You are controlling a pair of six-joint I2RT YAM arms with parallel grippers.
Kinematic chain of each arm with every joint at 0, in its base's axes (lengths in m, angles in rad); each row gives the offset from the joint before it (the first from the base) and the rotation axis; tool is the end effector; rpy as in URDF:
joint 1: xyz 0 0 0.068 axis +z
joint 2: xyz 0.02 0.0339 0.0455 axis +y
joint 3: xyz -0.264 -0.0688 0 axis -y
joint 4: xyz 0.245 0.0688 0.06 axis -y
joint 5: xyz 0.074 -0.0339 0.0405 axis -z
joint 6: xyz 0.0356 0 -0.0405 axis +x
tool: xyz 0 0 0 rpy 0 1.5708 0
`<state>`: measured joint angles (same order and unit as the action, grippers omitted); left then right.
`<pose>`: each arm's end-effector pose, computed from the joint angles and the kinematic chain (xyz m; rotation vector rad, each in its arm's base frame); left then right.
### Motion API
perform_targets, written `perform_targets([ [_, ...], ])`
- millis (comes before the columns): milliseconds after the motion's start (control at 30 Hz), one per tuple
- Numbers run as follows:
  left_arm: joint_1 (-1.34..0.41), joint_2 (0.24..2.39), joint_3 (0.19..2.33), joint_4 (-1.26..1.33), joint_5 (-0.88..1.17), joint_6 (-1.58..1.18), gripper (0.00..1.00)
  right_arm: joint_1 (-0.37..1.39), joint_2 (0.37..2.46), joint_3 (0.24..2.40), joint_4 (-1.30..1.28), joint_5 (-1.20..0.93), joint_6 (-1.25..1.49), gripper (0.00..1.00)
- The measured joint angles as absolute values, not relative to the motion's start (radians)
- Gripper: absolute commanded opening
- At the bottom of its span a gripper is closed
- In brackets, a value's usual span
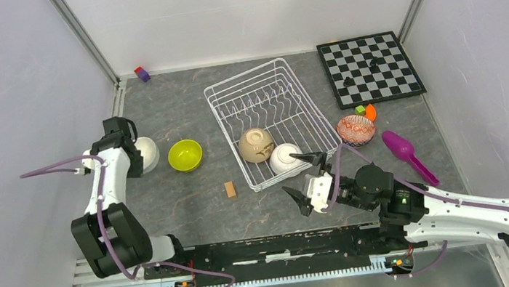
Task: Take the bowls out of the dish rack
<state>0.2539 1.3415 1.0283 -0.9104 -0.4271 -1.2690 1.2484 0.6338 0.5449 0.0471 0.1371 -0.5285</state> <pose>0.2361 0.0765 0.2521 -1.8814 1.8293 0.2735 0.0571 0.1557 0.3033 -1.1951 1.1091 0.4450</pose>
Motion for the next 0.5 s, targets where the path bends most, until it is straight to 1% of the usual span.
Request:
perform_targets([
  [267,0.254,1.373,0.953,-0.896,-0.377,-1.369,0.02,1.248,0.634,0.540,0.044,0.088,-0.532,0.86],
  [500,0.254,1.391,0.945,-0.887,-0.376,-1.409,0.03,1.248,0.623,0.535,0.044,0.068,-0.533,0.86],
])
